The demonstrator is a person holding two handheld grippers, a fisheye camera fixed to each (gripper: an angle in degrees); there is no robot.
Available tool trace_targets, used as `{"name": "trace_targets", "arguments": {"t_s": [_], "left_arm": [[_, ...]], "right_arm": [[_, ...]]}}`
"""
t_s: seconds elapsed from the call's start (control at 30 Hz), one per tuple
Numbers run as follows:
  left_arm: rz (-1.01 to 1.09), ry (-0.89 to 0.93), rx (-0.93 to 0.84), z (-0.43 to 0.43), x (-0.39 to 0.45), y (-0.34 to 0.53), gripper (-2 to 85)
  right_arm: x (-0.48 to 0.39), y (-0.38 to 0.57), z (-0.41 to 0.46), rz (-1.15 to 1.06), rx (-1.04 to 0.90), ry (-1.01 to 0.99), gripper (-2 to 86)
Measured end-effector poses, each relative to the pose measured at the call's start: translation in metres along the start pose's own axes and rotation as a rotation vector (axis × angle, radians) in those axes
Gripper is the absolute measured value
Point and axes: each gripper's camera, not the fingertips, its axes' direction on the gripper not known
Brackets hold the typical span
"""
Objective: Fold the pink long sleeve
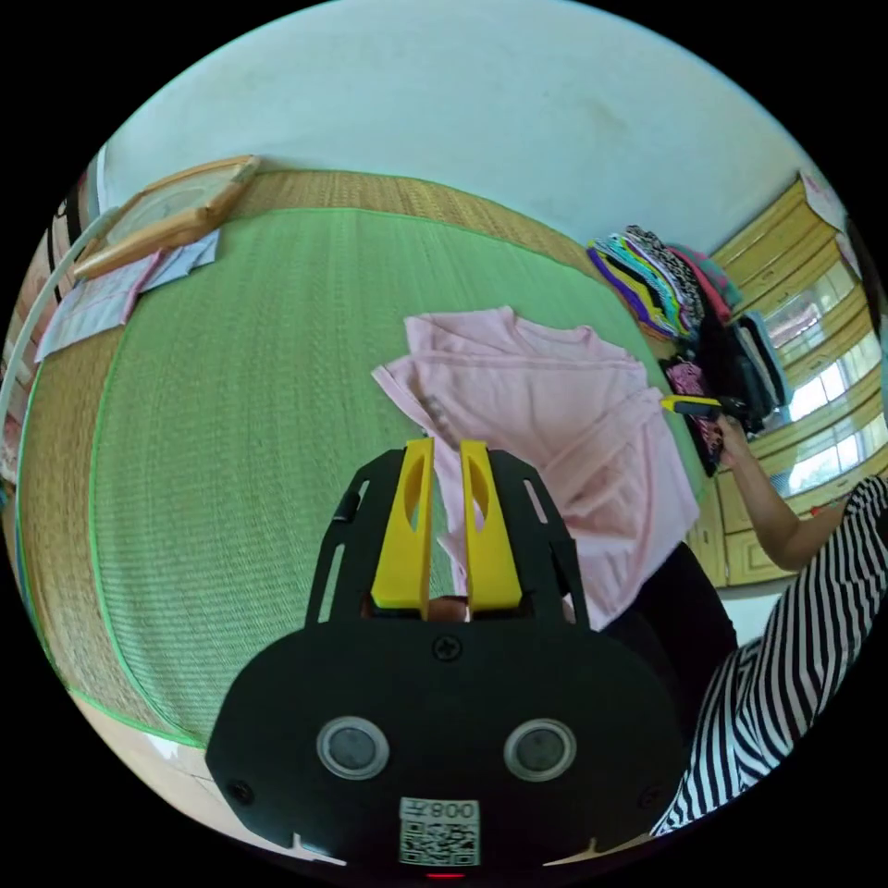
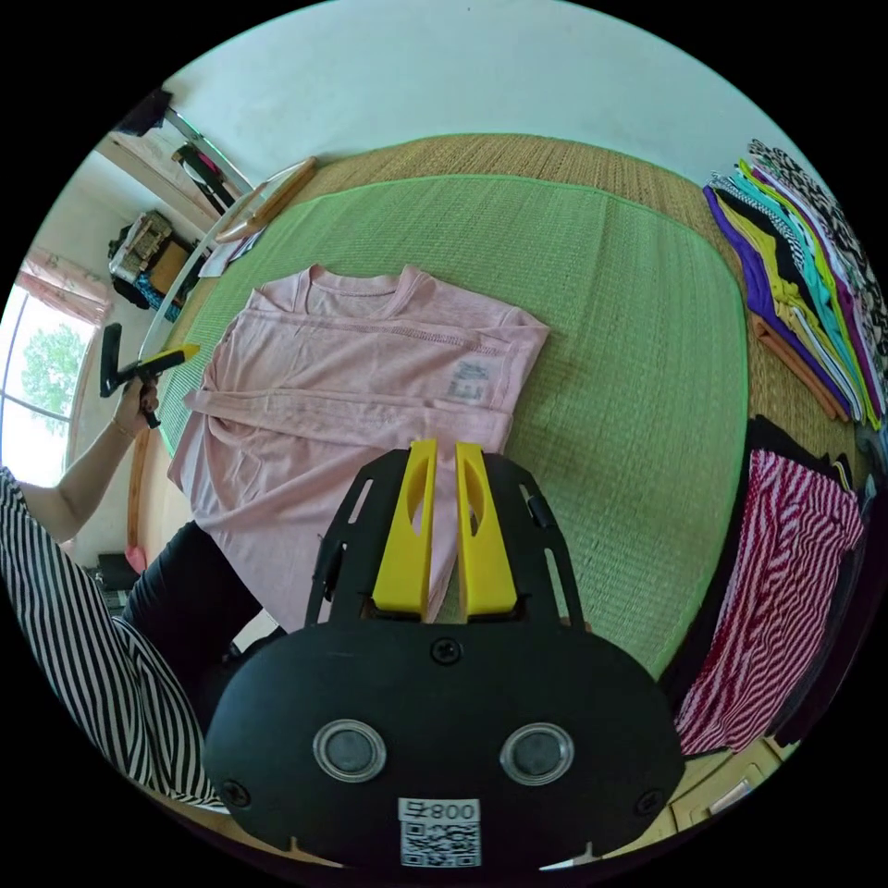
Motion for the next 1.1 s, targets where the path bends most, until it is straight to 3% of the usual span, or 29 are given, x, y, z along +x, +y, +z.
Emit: {"name": "trace_targets", "arguments": {"t_s": [0.33, 0.7, 1.1], "left_arm": [[-0.132, 0.121, -0.042, -0.019, -0.013, 0.047, 10.3], [-0.146, 0.152, -0.075, -0.015, -0.017, 0.032, 3.2], [-0.132, 0.18, 0.015, -0.047, -0.012, 0.017, 1.3]], "right_arm": [[0.061, 0.049, 0.004, 0.096, 0.055, -0.045, 6.8], [0.121, 0.058, 0.034, 0.178, 0.063, -0.144, 4.9], [0.114, 0.071, 0.026, 0.109, 0.116, -0.001, 0.6]]}}
